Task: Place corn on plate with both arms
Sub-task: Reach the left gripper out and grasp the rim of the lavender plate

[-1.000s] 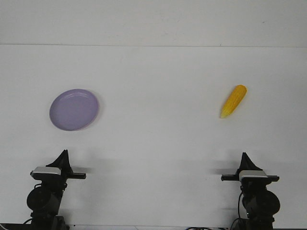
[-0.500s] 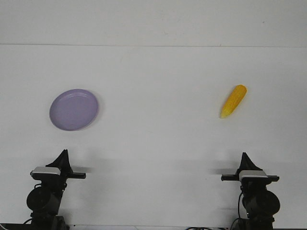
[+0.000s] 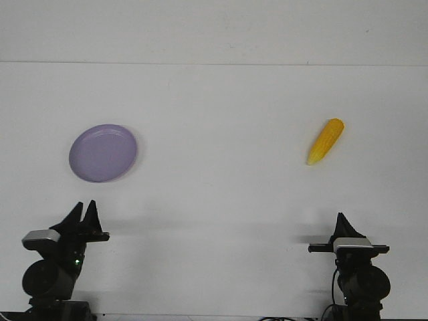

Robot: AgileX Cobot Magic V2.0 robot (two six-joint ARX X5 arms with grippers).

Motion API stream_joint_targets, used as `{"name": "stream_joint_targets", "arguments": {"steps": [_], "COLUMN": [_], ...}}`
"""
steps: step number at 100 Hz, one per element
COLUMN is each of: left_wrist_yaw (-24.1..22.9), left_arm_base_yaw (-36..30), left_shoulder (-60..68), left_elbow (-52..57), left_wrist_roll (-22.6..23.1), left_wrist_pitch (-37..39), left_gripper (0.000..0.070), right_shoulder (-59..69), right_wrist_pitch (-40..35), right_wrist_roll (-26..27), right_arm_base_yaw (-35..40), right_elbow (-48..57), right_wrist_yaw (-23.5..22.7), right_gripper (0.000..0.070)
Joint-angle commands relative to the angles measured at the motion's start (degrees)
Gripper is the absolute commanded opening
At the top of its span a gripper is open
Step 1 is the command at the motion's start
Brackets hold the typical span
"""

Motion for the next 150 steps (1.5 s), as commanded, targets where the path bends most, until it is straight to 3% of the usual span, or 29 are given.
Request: {"name": "stream_joint_targets", "arguments": {"steps": [1, 18, 31, 42, 58, 75, 97, 110, 123, 127, 137, 143, 150], "left_wrist_yaw": [-0.83, -7.19, -10.64, -8.81, -2.21, -0.79, -0.7, -0.7, -0.66, -0.63, -0.66, -0.66, -0.66], "left_arm_base_yaw": [0.11, 0.28, 2.29, 6.34, 11.8, 14.4, 15.58, 15.58, 15.56, 15.56, 15.52, 15.52, 15.52], "left_shoulder": [3.13, 19.74, 33.79, 46.84, 65.24, 81.07, 90.47, 92.96, 94.23, 94.51, 94.6, 94.6, 94.6], "left_elbow": [6.71, 25.16, 34.36, 39.82, 46.14, 53.0, 54.75, 54.75, 54.75, 54.75, 54.75, 54.75, 54.75], "left_wrist_roll": [-1.09, 5.95, 9.11, 9.31, 9.29, 9.75, 10.12, 10.12, 10.12, 10.1, 10.12, 10.12, 10.12], "left_wrist_pitch": [-1.03, -14.58, -19.52, -20.37, -19.19, -18.32, -15.21, -14.6, -13.62, -13.35, -13.29, -13.33, -13.66], "left_gripper": [0.0502, 0.0501, 0.0501, 0.0499, 0.0491, 0.0491, 0.0485, 0.0415, 0.0411, 0.0389, 0.0197, 0.0118, 0.0071], "right_shoulder": [-0.04, -0.04, -0.04, -0.04, -0.04, -0.04, -0.04, -0.04, -0.04, -0.04, -0.04, -0.04, -0.04], "right_wrist_pitch": [0.55, 0.52, 0.52, 0.52, 0.55, 0.52, 0.52, 0.52, 0.52, 0.55, 0.52, 0.52, 0.55], "right_wrist_roll": [0.66, 0.66, 0.66, 0.66, 0.66, 0.66, 0.66, 0.66, 0.66, 0.66, 0.66, 0.66, 0.66], "right_arm_base_yaw": [0.02, 0.02, 0.02, 0.02, 0.02, 0.02, 0.02, 0.02, 0.02, 0.02, 0.02, 0.02, 0.02], "right_elbow": [-0.17, -0.17, -0.17, -0.17, -0.17, -0.17, -0.17, -0.17, -0.17, -0.17, -0.17, -0.17, -0.17], "right_wrist_yaw": [0.02, 0.02, 0.0, 0.02, 0.0, 0.02, 0.02, 0.02, 0.02, 0.02, 0.02, 0.02, 0.02], "right_gripper": [0.0009, 0.0009, 0.0009, 0.0009, 0.0009, 0.0009, 0.0009, 0.0009, 0.0009, 0.0009, 0.0009, 0.0009, 0.0009]}}
